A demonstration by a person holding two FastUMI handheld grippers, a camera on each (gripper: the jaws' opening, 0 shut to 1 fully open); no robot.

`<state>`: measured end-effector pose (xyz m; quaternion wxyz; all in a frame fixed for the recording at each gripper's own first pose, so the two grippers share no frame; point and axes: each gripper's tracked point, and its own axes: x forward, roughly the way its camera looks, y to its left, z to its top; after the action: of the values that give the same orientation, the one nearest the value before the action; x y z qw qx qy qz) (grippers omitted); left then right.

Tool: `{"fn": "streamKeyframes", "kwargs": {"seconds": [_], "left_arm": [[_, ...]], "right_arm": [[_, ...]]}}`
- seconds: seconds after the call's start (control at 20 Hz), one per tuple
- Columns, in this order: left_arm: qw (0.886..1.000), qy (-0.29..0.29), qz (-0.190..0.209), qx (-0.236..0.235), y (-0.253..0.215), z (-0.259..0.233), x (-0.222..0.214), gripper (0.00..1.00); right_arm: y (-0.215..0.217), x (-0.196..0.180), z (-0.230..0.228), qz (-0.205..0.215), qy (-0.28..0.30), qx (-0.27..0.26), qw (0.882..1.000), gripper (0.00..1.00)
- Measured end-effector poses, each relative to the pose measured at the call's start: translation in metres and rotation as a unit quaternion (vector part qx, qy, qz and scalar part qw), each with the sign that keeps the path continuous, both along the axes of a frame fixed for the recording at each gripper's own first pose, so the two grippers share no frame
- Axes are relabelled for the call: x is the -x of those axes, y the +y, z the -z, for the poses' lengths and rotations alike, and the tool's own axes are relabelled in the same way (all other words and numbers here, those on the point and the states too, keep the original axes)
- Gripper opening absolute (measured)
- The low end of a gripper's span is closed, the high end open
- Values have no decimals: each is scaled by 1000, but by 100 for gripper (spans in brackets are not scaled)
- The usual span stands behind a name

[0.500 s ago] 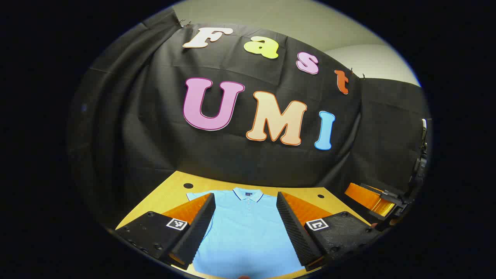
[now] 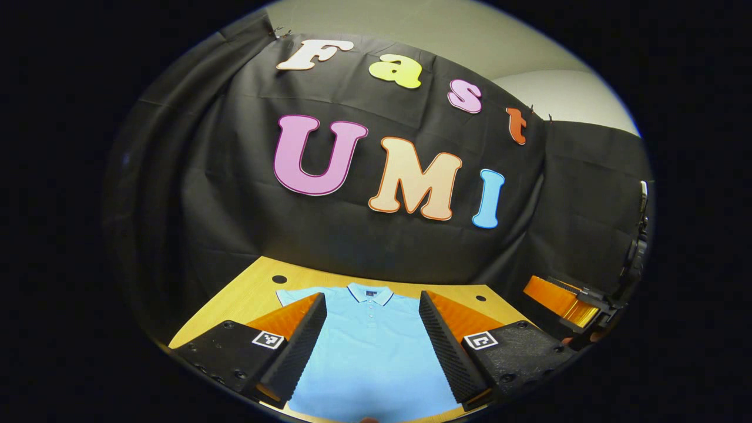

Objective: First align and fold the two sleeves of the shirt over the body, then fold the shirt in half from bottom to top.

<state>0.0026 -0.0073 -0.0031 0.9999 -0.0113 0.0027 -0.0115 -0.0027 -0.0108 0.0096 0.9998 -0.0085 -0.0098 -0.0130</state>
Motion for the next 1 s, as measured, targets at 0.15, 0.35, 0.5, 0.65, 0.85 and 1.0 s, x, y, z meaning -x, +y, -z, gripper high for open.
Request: {"fn": "streamKeyframes", "kwargs": {"seconds": [0.15,0.35,0.5,0.65,0.85,1.0], "left_arm": [[1000,2,4,2,-2,2,-1,95],[1000,1,7,-12,-3,1,0,94],[1000,5,5,-7,-2,7,1,95],[1000,7,-1,4,-1,9,1,95],[1000,13,-22,2,12,17,4,95],[999,14,-46,6,23,19,5,95]], "right_arm": [[-3,0,2,1,6,2,1000,98],[-6,-5,0,-4,12,4,1000,98],[-22,-24,4,0,27,7,1000,98],[-52,-59,15,15,54,13,998,98],[-88,-118,51,18,103,17,994,97],[-119,-164,87,31,140,58,988,98]]}}
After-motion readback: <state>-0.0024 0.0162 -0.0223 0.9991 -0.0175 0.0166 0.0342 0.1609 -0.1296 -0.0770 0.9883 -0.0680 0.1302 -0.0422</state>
